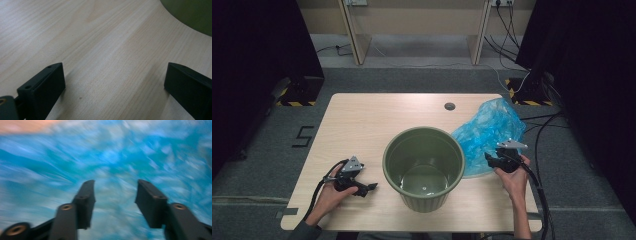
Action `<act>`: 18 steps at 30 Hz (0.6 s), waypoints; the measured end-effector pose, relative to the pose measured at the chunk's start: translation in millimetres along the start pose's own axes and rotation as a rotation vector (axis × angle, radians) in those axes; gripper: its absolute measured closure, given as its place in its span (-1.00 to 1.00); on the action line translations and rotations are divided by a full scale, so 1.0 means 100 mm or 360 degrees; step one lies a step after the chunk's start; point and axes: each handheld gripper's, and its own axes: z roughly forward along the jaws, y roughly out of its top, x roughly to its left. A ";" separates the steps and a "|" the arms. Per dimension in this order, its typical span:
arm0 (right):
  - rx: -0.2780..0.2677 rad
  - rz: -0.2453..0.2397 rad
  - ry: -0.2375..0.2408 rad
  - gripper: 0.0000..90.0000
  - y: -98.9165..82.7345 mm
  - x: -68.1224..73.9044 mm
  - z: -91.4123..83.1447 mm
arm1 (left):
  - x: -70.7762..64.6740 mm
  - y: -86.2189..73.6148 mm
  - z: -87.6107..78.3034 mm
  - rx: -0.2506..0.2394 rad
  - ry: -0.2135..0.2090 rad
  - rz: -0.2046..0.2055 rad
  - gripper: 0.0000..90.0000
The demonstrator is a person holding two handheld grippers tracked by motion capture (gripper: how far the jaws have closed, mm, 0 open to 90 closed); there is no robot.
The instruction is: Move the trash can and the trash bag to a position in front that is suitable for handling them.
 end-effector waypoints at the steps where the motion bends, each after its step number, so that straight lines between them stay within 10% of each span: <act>1: -0.0017 -0.0006 0.0024 -0.08 0.02 0.06 -0.01 | 0.00 0.00 0.00 0.0000 0.0000 -0.0001 -0.95; 7: -0.0039 -0.0025 0.0280 -0.16 0.02 0.59 0.10 | 0.00 0.00 0.00 0.0001 0.0001 -0.0001 -0.95; 9: 0.0011 -0.0127 0.0345 0.28 -0.05 0.72 0.18 | 0.00 0.00 0.00 0.0001 0.0001 -0.0001 -0.95; 12: 0.0088 -0.0254 0.0309 0.57 -0.12 0.72 0.20 | 0.00 0.00 0.00 0.0000 0.0001 -0.0002 -0.95; 18: 0.0137 -0.0272 0.0274 0.85 -0.32 0.45 0.02 | 0.00 0.00 0.00 0.0001 0.0000 -0.0001 -0.95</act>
